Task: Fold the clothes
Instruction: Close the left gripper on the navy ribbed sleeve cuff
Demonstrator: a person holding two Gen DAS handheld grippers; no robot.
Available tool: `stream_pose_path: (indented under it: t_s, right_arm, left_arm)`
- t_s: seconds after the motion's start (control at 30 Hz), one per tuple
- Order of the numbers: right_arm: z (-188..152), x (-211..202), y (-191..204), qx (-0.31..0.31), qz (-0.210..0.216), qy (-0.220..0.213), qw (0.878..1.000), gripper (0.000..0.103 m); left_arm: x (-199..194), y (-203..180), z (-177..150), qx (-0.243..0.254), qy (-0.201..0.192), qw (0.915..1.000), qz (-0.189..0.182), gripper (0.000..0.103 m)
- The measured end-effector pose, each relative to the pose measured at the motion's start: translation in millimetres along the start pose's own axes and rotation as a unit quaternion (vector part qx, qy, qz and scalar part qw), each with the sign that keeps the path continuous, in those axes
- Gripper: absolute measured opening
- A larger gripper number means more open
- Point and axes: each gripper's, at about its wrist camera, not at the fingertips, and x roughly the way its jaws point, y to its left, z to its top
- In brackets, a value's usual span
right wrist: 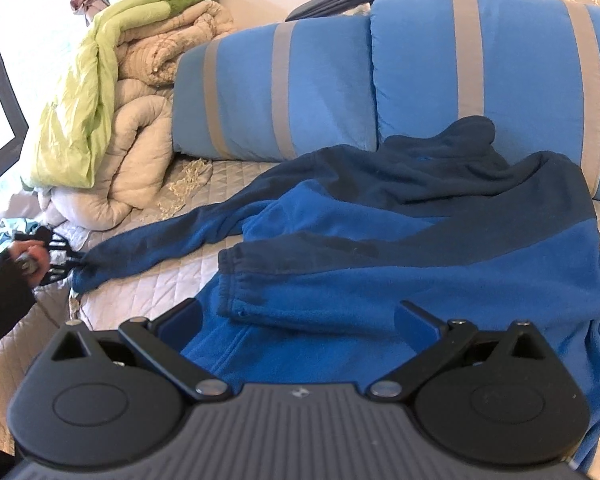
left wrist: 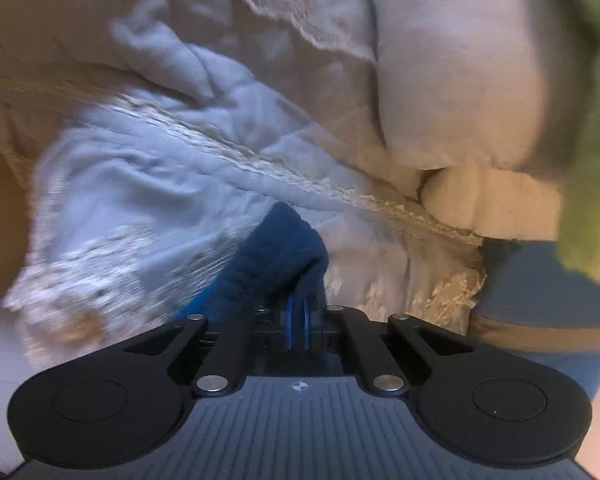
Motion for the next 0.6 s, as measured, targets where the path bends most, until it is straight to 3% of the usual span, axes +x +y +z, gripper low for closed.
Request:
stream_pose_path:
  t_s: [0.07, 0.13, 0.2, 0.27, 0.43, 0.6]
  right_arm:
    - [-2, 2, 0, 0.002, -0.004, 0.005, 1.000, 0.102]
    - [-3, 4, -1, 0.004, -0.006, 0.009, 1.000, 0.102]
    - [-3, 6, -2, 0.007, -0.009, 0.011, 1.000, 0.102]
    - [-4, 7, -3, 0.011, -0.008, 0.012, 1.000, 0.102]
    - [-5, 10, -2, 0.013, -0.004, 0.014, 1.000, 0.102]
    - [-5, 12, 0, 0.013, 0.006, 0.015, 1.000, 0.102]
  left_arm:
    - [11, -6, 9, -0.007, 0.007, 0.9999, -0.008, 0.005]
    - [18, -11, 17, 0.001, 0.023, 0.9995, -0.020, 0.022]
    - [14, -15, 20, 0.018, 0.031, 0.9979, -0.054, 0.054]
    - [2, -19, 19, 0.047, 0.028, 0.9949, -0.085, 0.067]
    - [-42, -18, 8, 0.123, 0.023, 0.9848, -0.120, 0.070]
    - [-75, 4, -2, 0.163, 0.027, 0.9737, -0.156, 0.070]
